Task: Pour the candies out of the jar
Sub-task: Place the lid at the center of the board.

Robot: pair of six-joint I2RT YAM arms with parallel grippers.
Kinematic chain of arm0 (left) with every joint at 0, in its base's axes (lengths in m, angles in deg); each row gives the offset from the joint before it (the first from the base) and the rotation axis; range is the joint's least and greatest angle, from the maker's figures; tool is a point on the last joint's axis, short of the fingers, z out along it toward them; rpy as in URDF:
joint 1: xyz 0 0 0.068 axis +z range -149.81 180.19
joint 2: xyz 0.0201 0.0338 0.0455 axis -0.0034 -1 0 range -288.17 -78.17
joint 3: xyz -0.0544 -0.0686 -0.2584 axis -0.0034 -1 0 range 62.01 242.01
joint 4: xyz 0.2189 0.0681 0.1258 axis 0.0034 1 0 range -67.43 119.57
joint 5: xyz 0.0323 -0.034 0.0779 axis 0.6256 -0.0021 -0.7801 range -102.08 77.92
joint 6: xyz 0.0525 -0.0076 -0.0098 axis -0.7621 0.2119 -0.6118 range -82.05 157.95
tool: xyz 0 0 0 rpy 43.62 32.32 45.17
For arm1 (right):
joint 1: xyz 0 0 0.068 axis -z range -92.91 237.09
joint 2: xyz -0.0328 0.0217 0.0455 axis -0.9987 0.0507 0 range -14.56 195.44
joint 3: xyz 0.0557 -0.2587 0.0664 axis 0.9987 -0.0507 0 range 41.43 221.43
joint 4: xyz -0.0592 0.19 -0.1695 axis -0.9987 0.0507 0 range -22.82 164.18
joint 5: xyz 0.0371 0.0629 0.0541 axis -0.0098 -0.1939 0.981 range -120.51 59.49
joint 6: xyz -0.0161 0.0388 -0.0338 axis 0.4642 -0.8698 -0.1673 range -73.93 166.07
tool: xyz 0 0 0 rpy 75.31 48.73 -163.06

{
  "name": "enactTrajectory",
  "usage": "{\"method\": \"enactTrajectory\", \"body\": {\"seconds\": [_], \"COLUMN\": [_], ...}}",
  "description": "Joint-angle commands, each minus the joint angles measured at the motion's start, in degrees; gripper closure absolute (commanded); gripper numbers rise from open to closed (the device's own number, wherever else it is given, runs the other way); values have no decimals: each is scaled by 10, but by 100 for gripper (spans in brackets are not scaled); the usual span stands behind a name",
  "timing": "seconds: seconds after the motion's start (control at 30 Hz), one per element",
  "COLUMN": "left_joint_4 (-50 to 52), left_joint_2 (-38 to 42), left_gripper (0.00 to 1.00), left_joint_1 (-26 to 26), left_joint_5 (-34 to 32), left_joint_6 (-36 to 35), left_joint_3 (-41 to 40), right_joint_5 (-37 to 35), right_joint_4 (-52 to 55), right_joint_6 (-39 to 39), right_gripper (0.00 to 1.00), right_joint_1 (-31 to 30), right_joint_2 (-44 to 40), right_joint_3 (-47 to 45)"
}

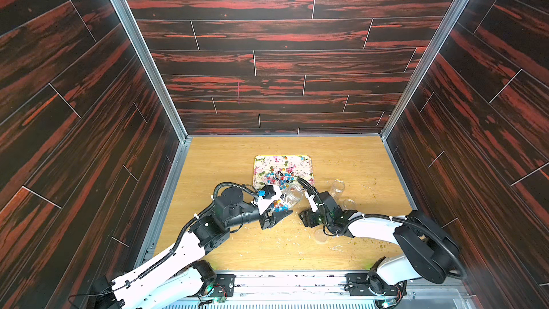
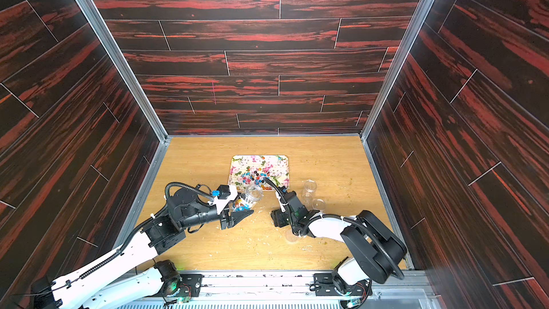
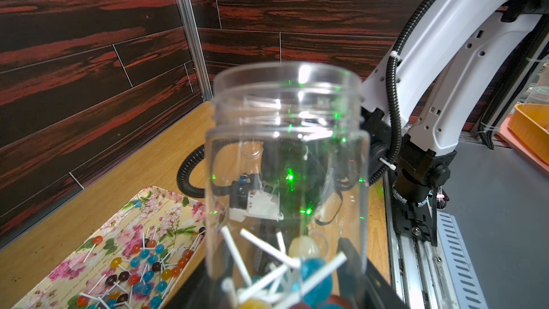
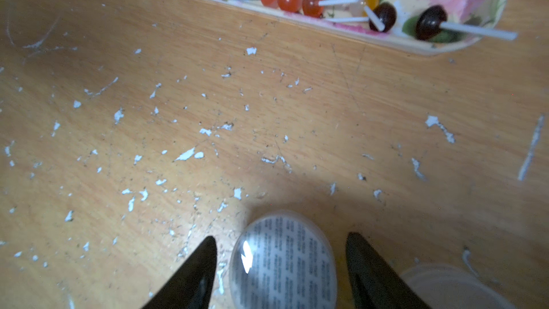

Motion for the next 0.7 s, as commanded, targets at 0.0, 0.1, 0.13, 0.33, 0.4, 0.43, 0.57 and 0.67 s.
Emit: {"method": "enactTrajectory", "body": {"seconds": [0.0,0.1,0.13,0.33,0.4,0.43,0.57,0.67], "left_joint_4": [-11,-9,-9,2,13,16,27,46], "left_joint_2": [6,5,5,6,6,7,7,1], "left_gripper": [46,46,46,46,46,46,46,45], "left_joint_1": [3,2,2,2,2,2,3,3], "left_joint_5": [-3,-4,-5,-15,-22,-26,-43,-65], "left_joint_6": [-9,-9,-8,-14,-18,-18,-19,-29], "left_joint_3": [10,11,12,24,29,30,36,46], "right_joint_5": [-6,0,1,-13,-15,-16,-4,-9], "right_joint_4": [41,71,81,165,188,201,246,282], "right_joint_6": [8,14,16,23,23,21,17,18], "right_gripper": [27,27,27,24,24,23,23,23], "right_joint_1": [-3,-3,-3,0,3,7,28,33], "right_joint_2": [-41,-64,-73,-110,-126,-135,-175,-211], "right_joint_3": [38,67,78,152,172,182,217,245]}}
